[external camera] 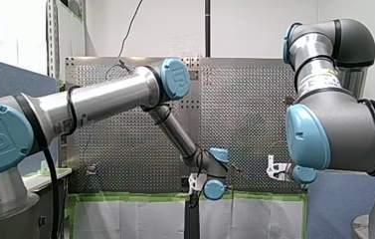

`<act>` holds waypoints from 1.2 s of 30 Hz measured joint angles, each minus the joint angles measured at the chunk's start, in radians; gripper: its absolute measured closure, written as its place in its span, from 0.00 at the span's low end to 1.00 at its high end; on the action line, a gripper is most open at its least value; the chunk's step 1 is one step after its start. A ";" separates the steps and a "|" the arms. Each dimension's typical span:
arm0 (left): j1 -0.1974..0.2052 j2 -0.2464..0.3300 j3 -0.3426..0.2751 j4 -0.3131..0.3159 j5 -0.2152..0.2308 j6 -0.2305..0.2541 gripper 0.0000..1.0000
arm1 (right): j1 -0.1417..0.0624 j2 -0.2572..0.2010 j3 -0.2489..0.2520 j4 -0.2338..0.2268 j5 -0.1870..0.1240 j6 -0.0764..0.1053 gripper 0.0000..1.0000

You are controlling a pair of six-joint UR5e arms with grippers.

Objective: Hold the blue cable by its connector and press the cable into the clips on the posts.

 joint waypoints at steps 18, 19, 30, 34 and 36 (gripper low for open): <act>0.022 -0.013 0.069 -0.036 0.024 -0.016 1.00 | -0.005 0.009 -0.017 -0.004 -0.005 0.003 1.00; 0.023 -0.013 0.070 -0.037 0.027 -0.018 1.00 | -0.005 0.010 -0.019 -0.004 -0.005 0.003 1.00; 0.009 -0.012 0.074 -0.073 0.025 -0.003 1.00 | -0.011 0.040 -0.056 0.067 0.012 -0.037 1.00; -0.003 -0.009 0.075 -0.090 0.008 0.003 1.00 | -0.015 0.038 -0.056 0.088 0.025 -0.052 1.00; -0.009 -0.008 0.075 -0.101 -0.005 0.005 1.00 | -0.016 0.037 -0.056 0.097 0.026 -0.058 1.00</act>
